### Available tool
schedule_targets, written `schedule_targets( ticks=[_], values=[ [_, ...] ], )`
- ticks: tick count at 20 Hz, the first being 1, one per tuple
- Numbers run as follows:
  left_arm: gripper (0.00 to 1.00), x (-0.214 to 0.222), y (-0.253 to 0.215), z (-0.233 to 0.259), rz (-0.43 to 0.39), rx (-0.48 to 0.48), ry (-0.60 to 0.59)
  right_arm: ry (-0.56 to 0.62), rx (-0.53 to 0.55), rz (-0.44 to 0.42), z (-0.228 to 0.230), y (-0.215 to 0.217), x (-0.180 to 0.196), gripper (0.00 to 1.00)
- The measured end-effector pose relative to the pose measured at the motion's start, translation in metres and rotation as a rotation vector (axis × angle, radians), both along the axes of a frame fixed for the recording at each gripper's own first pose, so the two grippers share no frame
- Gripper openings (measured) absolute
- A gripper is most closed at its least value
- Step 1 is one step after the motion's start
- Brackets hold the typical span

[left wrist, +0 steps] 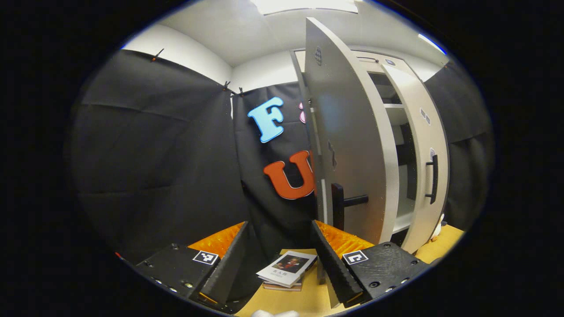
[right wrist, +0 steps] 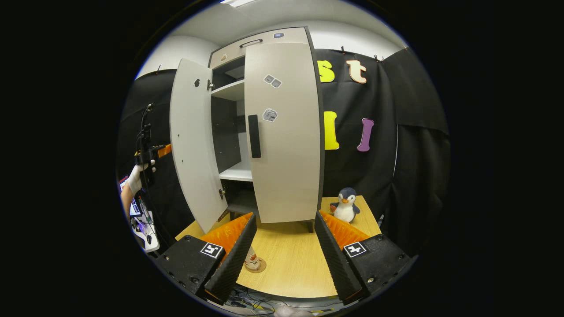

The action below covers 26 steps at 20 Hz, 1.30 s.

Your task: Grasp the bottle in the cabinet with the left hand and place it on the coaster, then close the right door with the right hand and the left door with the left hand.

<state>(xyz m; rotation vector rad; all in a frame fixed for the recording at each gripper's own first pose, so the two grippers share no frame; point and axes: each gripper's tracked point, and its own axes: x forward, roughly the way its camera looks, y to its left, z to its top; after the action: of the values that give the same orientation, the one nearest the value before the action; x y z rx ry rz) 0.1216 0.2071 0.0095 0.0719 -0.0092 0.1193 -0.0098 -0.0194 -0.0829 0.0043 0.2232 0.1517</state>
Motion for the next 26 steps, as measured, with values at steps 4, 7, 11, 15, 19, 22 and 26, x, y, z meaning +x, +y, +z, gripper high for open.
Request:
schedule_targets(
  ticks=[4,7,11,15,19,22,26],
  values=[
    [0.87,0.006,-0.042,0.001,-0.075,-0.037,0.000,-0.001,0.009,-0.008,0.002,-0.007,0.002,0.82],
    [0.84,0.016,-0.074,0.003,-0.135,-0.031,-0.004,-0.009,-0.002,-0.020,0.005,-0.016,0.001,0.82],
    [0.96,0.029,-0.100,0.003,-0.163,-0.039,-0.003,-0.021,-0.005,-0.045,0.011,-0.028,0.001,0.82],
    [0.95,0.032,-0.110,0.006,-0.171,-0.037,0.000,-0.033,-0.002,-0.065,0.014,-0.035,-0.002,0.82],
    [0.96,0.017,-0.111,0.006,-0.158,-0.037,0.010,-0.036,0.001,-0.059,0.017,-0.029,0.001,0.82],
    [0.95,0.003,-0.114,0.007,-0.142,-0.025,0.011,-0.060,-0.001,-0.060,0.026,-0.021,0.004,0.82],
    [0.96,-0.022,-0.131,0.002,-0.173,-0.032,0.031,-0.083,0.027,-0.053,0.039,-0.007,0.004,0.82]
  ],
)
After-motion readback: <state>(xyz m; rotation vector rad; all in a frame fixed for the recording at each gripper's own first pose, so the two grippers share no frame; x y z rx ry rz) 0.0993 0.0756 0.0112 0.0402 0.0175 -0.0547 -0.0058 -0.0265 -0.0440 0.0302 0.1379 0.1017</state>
